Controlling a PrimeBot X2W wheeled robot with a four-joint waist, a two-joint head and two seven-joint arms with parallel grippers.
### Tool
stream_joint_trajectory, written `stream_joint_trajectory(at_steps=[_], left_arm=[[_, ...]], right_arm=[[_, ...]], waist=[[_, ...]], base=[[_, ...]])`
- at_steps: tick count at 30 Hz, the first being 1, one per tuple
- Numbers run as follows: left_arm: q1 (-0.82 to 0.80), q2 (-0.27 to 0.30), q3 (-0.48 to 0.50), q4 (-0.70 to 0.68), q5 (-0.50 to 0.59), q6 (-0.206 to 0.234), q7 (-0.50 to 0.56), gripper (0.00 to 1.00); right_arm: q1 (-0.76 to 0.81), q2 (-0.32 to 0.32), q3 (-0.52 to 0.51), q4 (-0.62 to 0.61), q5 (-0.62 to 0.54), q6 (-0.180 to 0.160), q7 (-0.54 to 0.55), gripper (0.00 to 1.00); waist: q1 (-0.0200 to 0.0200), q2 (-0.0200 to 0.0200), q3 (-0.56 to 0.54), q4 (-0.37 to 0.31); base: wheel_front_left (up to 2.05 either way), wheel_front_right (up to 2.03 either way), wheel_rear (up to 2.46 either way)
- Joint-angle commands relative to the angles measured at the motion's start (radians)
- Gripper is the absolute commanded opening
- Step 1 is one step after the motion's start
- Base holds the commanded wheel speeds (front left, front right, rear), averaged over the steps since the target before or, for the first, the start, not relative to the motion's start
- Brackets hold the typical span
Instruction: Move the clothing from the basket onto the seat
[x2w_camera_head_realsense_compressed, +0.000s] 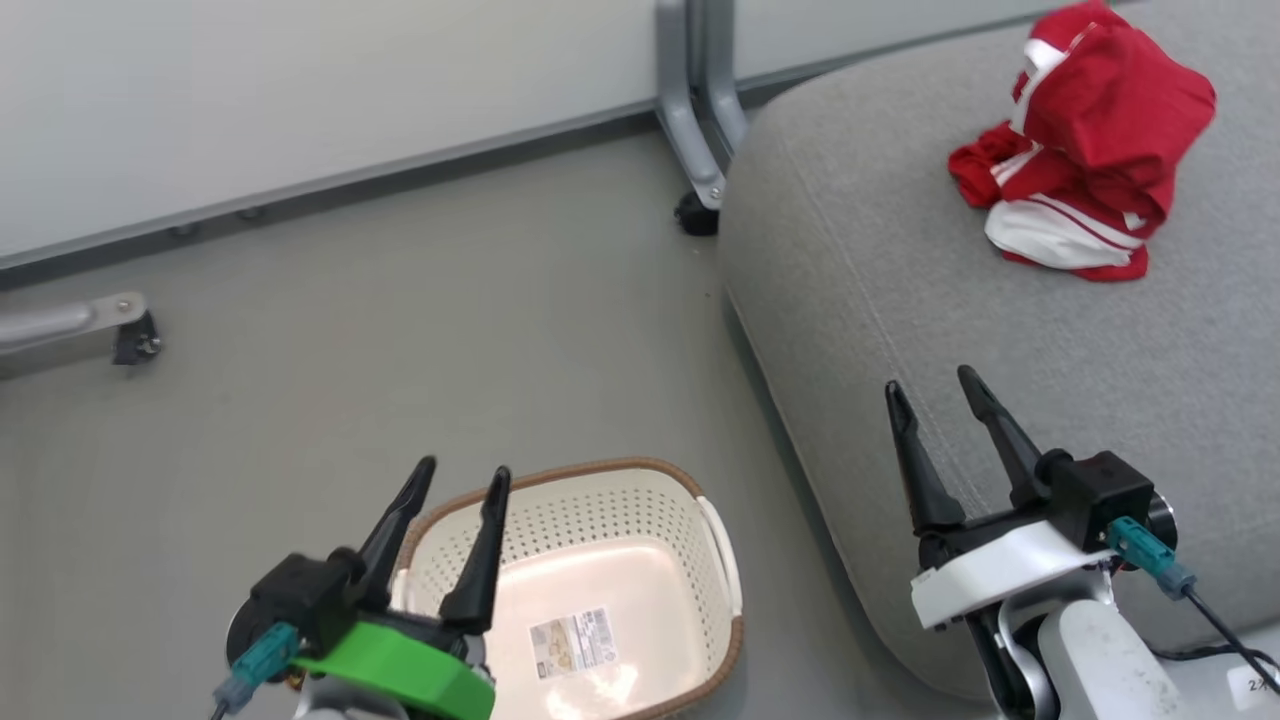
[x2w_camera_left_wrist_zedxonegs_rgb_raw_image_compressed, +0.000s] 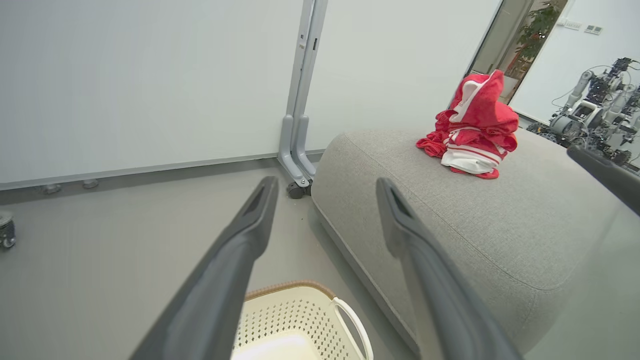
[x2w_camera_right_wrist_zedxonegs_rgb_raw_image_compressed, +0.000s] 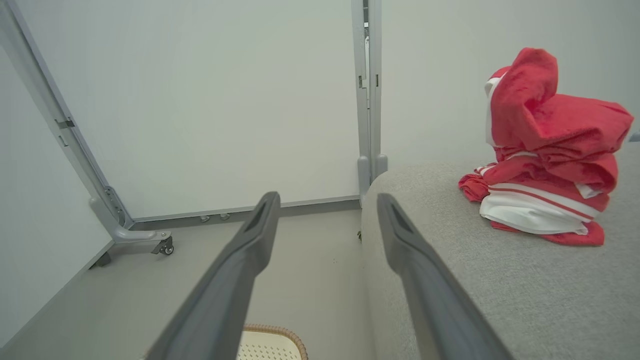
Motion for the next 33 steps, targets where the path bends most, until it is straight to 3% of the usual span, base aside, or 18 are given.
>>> stream_joint_trajectory(at_steps=[1,7,16,22,33], left_arm=[[0.038,-0.016,0.037,0.004,0.023,-0.005,0.000,1.00],[0.145,-0.107,0.229,-0.009,0.132,-0.022,0.000,1.00],[0.285,-0.229,0.465,-0.058,0.317,-0.104,0.000,1.00],[0.350,-0.257,0.513,-0.066,0.419,-0.150,0.000,1.00],[0.390,-0.271,0.549,-0.048,0.456,-0.165,0.000,1.00]], right_arm=[[0.022,0.002,0.005,-0.008,-0.005,-0.002,-0.003,1.00],[0.064,0.019,0.013,-0.032,-0.032,-0.002,-0.003,1.00],[0.127,0.039,0.002,-0.059,-0.081,-0.002,-0.003,1.00],[0.199,0.053,-0.008,-0.065,-0.118,-0.002,-0.003,1.00],[0.260,0.063,-0.015,-0.058,-0.113,-0.002,-0.003,1.00]], waist=[[0.0001,0.0000,-0.073,0.078],[0.0001,0.0000,-0.105,0.121],[0.0001,0.0000,-0.136,0.134],[0.0001,0.0000,-0.161,0.134],[0.0001,0.0000,-0.177,0.115]], base=[[0.00,0.00,0.00],[0.00,0.00,0.00],[0.00,0.00,0.00],[0.00,0.00,0.00],[0.00,0.00,0.00]])
